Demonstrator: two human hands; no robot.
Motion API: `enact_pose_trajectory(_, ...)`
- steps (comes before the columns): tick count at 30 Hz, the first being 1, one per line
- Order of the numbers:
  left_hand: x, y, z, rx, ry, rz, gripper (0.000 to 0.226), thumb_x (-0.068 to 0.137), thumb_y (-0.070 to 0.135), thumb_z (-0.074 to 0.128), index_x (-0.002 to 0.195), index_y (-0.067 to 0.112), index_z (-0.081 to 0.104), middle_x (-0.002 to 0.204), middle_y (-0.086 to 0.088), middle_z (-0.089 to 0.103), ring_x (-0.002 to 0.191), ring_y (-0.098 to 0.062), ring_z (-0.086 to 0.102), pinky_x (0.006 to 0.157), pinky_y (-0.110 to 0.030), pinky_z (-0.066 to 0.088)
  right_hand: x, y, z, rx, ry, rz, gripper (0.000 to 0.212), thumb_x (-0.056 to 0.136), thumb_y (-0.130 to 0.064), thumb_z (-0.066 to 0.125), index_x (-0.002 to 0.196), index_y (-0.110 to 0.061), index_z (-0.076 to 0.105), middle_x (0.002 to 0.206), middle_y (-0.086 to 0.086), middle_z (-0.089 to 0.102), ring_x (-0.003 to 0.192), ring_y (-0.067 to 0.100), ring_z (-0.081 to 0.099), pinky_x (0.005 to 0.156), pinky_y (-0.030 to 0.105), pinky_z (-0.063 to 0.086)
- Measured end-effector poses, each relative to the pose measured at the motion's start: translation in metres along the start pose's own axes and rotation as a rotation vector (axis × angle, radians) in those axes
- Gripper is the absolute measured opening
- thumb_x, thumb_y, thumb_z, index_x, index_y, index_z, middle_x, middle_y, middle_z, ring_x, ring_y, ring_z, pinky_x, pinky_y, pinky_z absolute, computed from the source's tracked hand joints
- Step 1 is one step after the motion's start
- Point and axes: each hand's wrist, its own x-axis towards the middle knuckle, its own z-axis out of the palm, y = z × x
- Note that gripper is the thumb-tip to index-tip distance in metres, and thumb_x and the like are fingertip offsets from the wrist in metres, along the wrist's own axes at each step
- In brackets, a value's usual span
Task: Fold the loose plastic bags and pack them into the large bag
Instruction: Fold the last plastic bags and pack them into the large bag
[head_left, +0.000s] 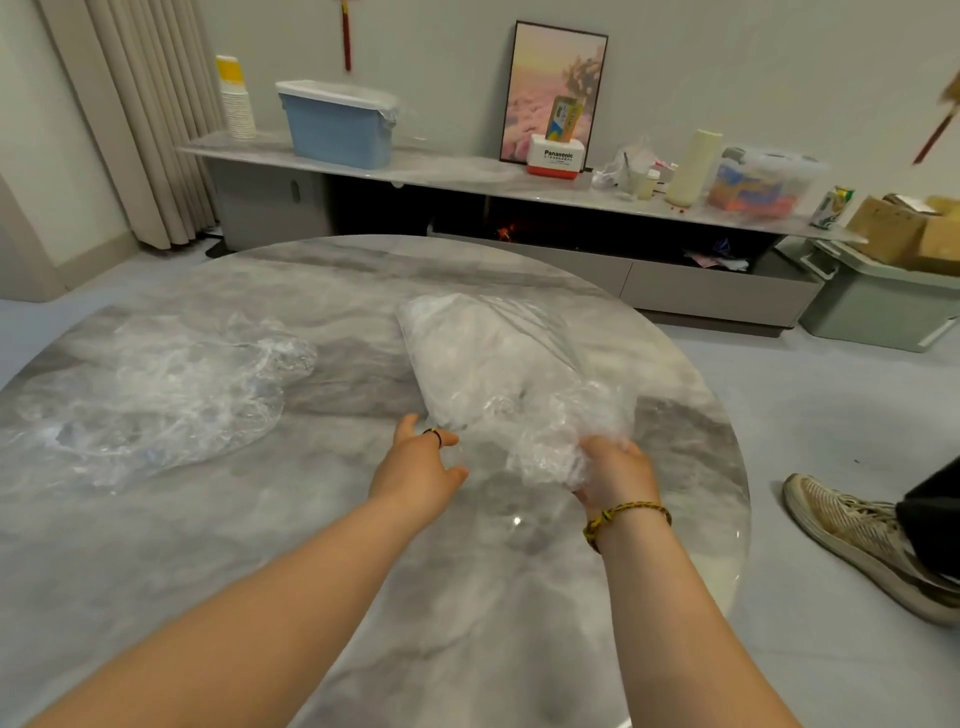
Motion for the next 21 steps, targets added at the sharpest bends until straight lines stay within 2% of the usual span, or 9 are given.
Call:
enact_pose_trajectory(2,0.006,0.0,0.004,-0.015,0.012,0.004,0.044,0.089,0.008,0.053,0.132,0.013,0.046,0.148,-0.004,0.025,0.127,-0.019,0.04,0.092,-0.018,0.032,0.003,-0.001,0.0,-0.104,-0.042,-0.024,0.029,0.087,0.002,0.046,0.062,-0.012,0.044,0.062,0.006,0.042,0.058,0.022,0.041,0.057,0.029,0.034)
enact_pose_trajectory(4,0.01,-0.001,0.004,-0.026,0.037,0.014,0.049,0.086,0.0,0.049,0.133,0.012,0.044,0.144,-0.004,0.034,0.125,-0.019,0.042,0.092,-0.017,0.031,0.002,-0.003,0.003,-0.26,-0.151,-0.061,0.03,0.086,0.002,0.047,0.059,-0.013,0.043,0.06,0.005,0.04,0.059,0.02,0.04,0.055,0.027,0.03)
enact_pose_trajectory(7,0.012,-0.006,0.001,-0.061,0.04,0.031,0.056,0.084,-0.005,0.047,0.136,0.013,0.041,0.143,-0.004,0.038,0.123,-0.022,0.045,0.094,-0.019,0.033,-0.006,-0.001,0.014,-0.572,-0.349,-0.136,0.026,0.087,0.001,0.044,0.063,-0.011,0.045,0.062,0.005,0.04,0.06,0.019,0.039,0.052,0.022,0.033)
enact_pose_trajectory(9,0.009,-0.01,-0.003,-0.063,0.022,0.051,0.059,0.084,-0.006,0.047,0.139,0.015,0.038,0.143,-0.004,0.038,0.121,-0.024,0.047,0.094,-0.02,0.036,-0.008,0.0,0.021,-0.729,-0.391,-0.182,0.034,0.089,0.0,0.039,0.059,-0.014,0.033,0.058,0.001,0.032,0.053,0.014,0.029,0.041,0.014,0.025)
enact_pose_trajectory(12,0.003,-0.017,-0.01,-0.08,-0.003,0.071,0.061,0.085,-0.004,0.049,0.14,0.02,0.036,0.141,-0.003,0.04,0.106,-0.023,0.055,0.07,-0.012,0.037,-0.007,-0.004,0.031,-0.812,-0.348,-0.241,0.038,0.091,0.0,0.034,0.057,-0.014,0.025,0.056,-0.001,0.026,0.05,0.012,0.023,0.039,0.016,0.021)
enact_pose_trajectory(15,-0.005,-0.022,-0.021,-0.098,-0.023,0.093,0.06,0.087,-0.003,0.049,0.139,0.023,0.036,0.133,-0.009,0.048,0.071,-0.007,0.051,0.055,-0.009,0.034,0.003,-0.01,0.045,-0.818,-0.266,-0.252,0.038,0.093,-0.002,0.032,0.058,-0.015,0.024,0.058,-0.001,0.027,0.051,0.011,0.024,0.043,0.018,0.02)
enact_pose_trajectory(18,-0.013,-0.029,-0.033,-0.115,-0.041,0.105,0.059,0.088,-0.003,0.049,0.138,0.024,0.037,0.118,-0.009,0.056,0.062,-0.003,0.048,0.055,-0.001,0.038,0.016,-0.006,0.059,-0.854,-0.184,-0.218,0.035,0.096,-0.006,0.029,0.062,-0.012,0.03,0.066,-0.001,0.032,0.056,0.011,0.031,0.048,0.019,0.025)
enact_pose_trajectory(19,-0.015,-0.031,-0.037,-0.116,-0.047,0.106,0.059,0.087,-0.003,0.049,0.138,0.025,0.037,0.105,-0.004,0.058,0.061,-0.003,0.048,0.057,-0.001,0.038,0.019,-0.005,0.065,-0.823,-0.152,-0.193,0.032,0.097,-0.007,0.03,0.066,-0.009,0.036,0.07,0.0,0.037,0.059,0.013,0.036,0.052,0.02,0.03)
enact_pose_trajectory(21,-0.021,-0.035,-0.043,-0.113,-0.064,0.1,0.059,0.087,-0.002,0.05,0.137,0.026,0.038,0.078,0.011,0.048,0.058,-0.004,0.051,0.061,0.001,0.037,0.025,-0.003,0.074,-0.697,-0.093,-0.127,0.025,0.097,-0.006,0.031,0.086,-0.001,0.052,0.082,0.005,0.045,0.071,0.02,0.044,0.064,0.026,0.041)
